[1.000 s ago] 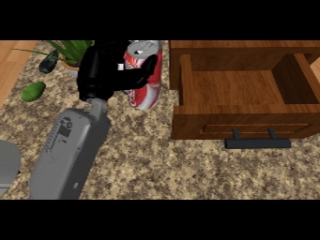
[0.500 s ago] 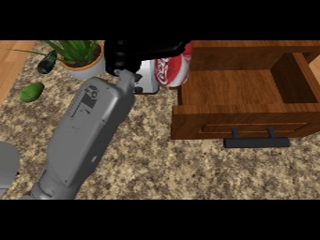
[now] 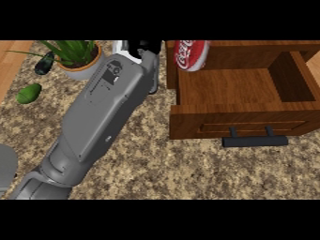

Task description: Pick up the can, place it into the drawer and close the drawer

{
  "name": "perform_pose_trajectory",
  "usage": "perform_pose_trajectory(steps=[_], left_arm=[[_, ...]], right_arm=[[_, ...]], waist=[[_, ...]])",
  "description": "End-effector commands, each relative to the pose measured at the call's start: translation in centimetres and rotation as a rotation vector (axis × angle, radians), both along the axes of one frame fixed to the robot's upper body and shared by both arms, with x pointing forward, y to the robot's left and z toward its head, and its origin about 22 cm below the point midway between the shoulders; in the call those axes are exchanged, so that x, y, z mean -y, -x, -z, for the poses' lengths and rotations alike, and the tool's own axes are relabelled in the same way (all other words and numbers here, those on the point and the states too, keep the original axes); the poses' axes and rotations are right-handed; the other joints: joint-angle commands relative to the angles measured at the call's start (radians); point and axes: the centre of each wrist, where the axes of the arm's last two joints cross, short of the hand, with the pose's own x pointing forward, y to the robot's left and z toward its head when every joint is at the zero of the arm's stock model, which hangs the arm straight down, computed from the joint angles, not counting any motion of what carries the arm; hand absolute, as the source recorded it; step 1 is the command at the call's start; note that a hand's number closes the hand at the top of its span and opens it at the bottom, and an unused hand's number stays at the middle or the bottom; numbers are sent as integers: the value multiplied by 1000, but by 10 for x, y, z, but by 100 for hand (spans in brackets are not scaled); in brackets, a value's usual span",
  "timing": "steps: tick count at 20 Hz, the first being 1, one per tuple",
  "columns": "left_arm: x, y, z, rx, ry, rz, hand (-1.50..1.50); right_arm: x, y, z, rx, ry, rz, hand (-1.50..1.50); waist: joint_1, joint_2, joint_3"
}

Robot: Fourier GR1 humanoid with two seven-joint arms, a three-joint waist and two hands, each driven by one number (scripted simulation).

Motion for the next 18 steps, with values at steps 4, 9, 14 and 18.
perform_pose_trajectory(steps=[4,9,14,18], left_arm=[[28,-3,-9,-8,-28,0,150],[41,-7,-4,-9,-36,-5,150],[42,-16,2,-40,-55,-9,150],[53,-7,6,-42,-77,-15,150]], right_arm=[[3,-8,-7,3,1,4,-150],[-15,-14,-2,13,-9,-13,-150],[-5,-12,3,13,11,-38,-150],[0,-11,-2,18,-12,-12,-150]], waist=[[-4,1,0],[-29,8,1],[-40,11,1],[-37,6,1]])
